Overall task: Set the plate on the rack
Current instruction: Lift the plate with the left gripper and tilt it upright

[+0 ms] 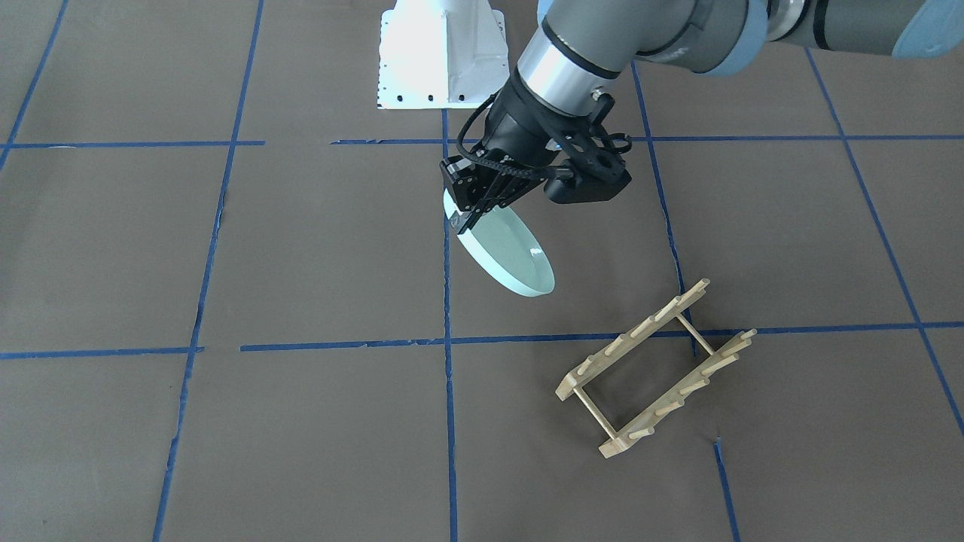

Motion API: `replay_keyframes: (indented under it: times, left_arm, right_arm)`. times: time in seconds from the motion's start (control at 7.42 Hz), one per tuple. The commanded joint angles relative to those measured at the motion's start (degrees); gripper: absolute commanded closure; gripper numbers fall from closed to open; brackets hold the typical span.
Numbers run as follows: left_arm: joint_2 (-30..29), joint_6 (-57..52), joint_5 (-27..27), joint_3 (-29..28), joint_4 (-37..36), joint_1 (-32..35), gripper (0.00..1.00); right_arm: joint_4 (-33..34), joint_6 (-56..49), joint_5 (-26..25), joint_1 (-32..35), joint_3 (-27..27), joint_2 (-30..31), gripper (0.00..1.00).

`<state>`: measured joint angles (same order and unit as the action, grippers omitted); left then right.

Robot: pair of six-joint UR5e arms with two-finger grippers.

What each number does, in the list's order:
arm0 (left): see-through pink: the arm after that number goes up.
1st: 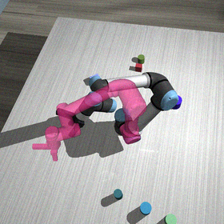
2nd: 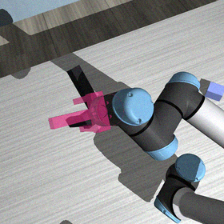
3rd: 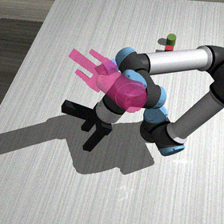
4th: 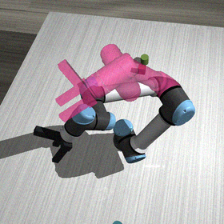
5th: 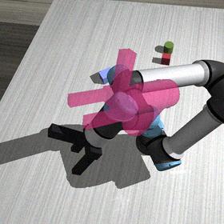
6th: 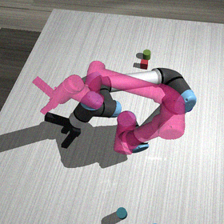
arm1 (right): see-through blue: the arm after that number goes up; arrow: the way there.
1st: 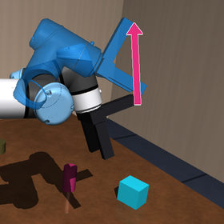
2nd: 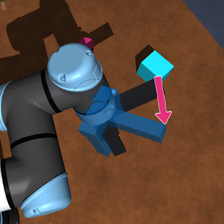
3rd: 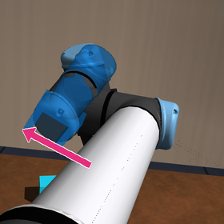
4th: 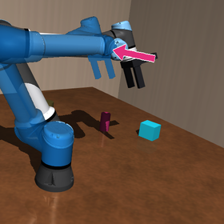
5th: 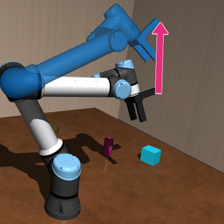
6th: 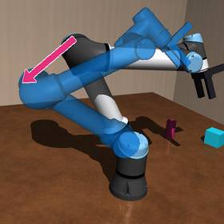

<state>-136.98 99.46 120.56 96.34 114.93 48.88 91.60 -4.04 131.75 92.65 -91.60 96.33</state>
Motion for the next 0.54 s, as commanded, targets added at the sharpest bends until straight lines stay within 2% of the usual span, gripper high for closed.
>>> replay_keyframes:
  times: [0.0, 0.4]
  left_arm:
    - [5.2, 7.9, -0.7, -0.2, 25.6, 5.4, 1.00]
    - [14.3, 11.1, -7.2, -1.5, 49.8, 7.9, 1.00]
  right_arm:
    - [0.0, 0.0, 0.0, 0.0, -0.1, 0.0, 0.00]
    - [0.0, 0.0, 0.0, 0.1, 0.0, 0.0, 0.00]
